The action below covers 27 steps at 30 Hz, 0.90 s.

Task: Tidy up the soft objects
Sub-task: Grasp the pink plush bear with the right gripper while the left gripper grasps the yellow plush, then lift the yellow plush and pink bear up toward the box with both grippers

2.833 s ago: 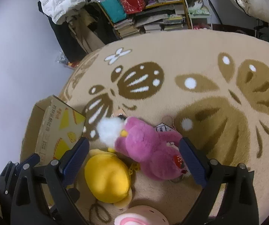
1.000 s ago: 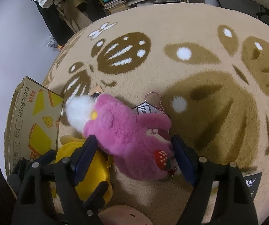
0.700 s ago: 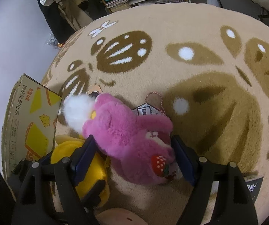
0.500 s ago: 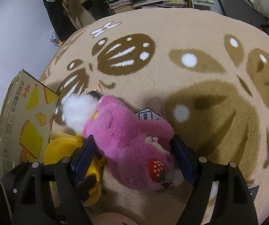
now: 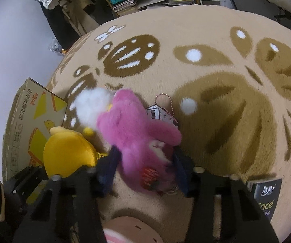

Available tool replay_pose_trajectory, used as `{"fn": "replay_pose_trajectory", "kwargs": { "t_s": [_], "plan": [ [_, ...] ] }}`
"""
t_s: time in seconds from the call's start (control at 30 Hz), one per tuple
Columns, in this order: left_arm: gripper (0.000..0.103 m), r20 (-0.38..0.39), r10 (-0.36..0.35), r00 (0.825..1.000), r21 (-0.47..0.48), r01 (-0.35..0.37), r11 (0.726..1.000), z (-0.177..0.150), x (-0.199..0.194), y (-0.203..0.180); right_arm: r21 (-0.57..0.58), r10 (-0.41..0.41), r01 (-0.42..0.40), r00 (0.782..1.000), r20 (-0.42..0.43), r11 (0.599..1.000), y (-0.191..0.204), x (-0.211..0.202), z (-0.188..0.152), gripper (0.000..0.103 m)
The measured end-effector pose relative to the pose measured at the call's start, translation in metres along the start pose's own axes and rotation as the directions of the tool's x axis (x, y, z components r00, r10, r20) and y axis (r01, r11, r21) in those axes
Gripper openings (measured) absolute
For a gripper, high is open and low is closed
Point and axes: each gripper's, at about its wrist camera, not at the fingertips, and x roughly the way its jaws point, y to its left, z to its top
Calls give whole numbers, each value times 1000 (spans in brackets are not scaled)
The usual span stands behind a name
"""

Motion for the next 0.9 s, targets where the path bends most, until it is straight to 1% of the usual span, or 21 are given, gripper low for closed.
{"fn": "replay_pose_trajectory", "kwargs": {
  "t_s": [0.03, 0.1, 0.2, 0.27, 0.33, 0.5, 0.63, 0.77, 0.9],
  "plan": [
    [46, -14, -3, 1000, -3, 3, 1000, 0, 2, 0, 8, 3, -3, 1000, -7, 1000, -1, -1, -1, 47],
    [46, -20, 16, 1000, -2, -16, 1000, -3, 6, 0, 11, 1, -1, 1000, -8, 1000, 0, -2, -3, 47],
    [45, -14, 16, 1000, 2, -16, 1000, -3, 5, 1, 18, 0, 0, 1000, 0, 1000, 0, -3, -7, 46],
    [43, 4, 30, 1000, 10, -30, 999, -3, 1, 0, 27, 10, -10, 1000, 12, 1000, 0, -5, -8, 46],
    [42, 3, 39, 999, 25, -39, 999, -2, -2, -1, 25, 16, -17, 1000, 22, 1000, 1, -8, -8, 46],
    [40, 0, 8, 1000, 23, -8, 1000, -2, -6, -1, 21, 14, -15, 999, 49, 1000, 4, -19, -10, 46],
    [40, 31, 8, 999, 38, -10, 999, -1, -16, -3, 41, 20, -23, 997, 72, 999, 2, -29, -15, 46],
    [40, 60, -6, 998, 11, 5, 1000, 2, -31, 1, 35, 17, -21, 995, 101, 999, 3, -40, -16, 46],
    [40, 98, -3, 995, -2, 3, 1000, 3, -48, 6, 40, 43, -49, 990, 132, 998, 0, -50, -18, 46]
  ]
}}
